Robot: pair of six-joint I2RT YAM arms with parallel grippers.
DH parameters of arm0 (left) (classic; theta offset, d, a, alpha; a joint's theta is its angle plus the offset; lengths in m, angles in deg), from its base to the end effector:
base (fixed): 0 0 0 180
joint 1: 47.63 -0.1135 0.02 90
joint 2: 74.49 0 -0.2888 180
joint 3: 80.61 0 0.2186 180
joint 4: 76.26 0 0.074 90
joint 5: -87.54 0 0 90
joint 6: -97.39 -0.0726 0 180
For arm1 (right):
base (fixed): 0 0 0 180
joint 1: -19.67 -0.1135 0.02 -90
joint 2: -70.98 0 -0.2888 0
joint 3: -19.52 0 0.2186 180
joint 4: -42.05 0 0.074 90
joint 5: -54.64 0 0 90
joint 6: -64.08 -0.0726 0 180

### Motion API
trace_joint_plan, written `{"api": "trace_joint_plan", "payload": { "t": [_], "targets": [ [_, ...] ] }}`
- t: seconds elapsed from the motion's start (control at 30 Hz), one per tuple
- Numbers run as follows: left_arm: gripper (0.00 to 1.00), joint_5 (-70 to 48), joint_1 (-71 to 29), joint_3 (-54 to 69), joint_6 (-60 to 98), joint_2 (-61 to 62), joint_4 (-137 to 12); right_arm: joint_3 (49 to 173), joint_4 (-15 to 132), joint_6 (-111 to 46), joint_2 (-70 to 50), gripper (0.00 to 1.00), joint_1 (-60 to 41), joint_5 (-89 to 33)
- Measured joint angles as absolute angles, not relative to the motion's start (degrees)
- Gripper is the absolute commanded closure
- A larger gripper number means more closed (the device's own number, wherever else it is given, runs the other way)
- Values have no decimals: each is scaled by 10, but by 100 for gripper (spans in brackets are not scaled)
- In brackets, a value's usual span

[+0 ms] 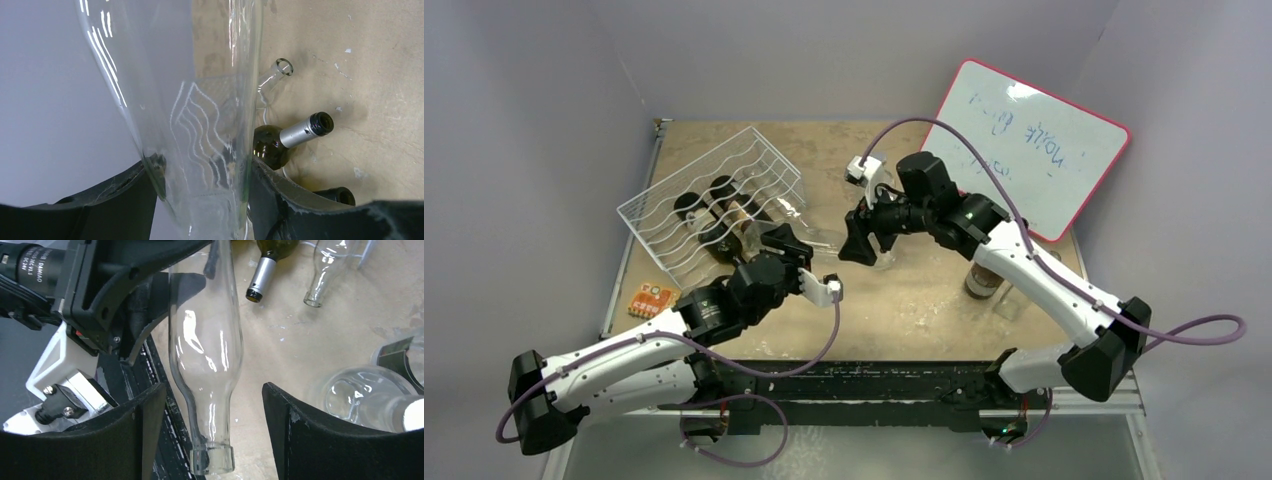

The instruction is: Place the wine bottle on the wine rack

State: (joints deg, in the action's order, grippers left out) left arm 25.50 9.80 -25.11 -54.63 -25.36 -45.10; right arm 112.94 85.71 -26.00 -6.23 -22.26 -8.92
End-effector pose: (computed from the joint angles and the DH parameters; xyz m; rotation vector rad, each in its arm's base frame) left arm 0.1222 -0.1280 0.2982 1.5390 1.2607 0.5391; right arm 0.1937 0.2174 0.3921 -1.0314 1.8573 0.9191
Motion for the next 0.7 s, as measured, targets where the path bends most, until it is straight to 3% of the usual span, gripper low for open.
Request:
{"api": "trace_joint_plan", "payload": {
  "t": [0.53,0.6,0.7],
  "targets": [
    [100,254,103,-290,-644,-285,-535,1132,810,-270,-139,28,-244,-21],
    [100,254,103,-290,-649,-285,-535,1132,804,-272,-142,31,-246,-14],
    [100,254,103,-290,-655,-285,-536,1132,799,-274,-143,53,-247,-9]
  ]
}}
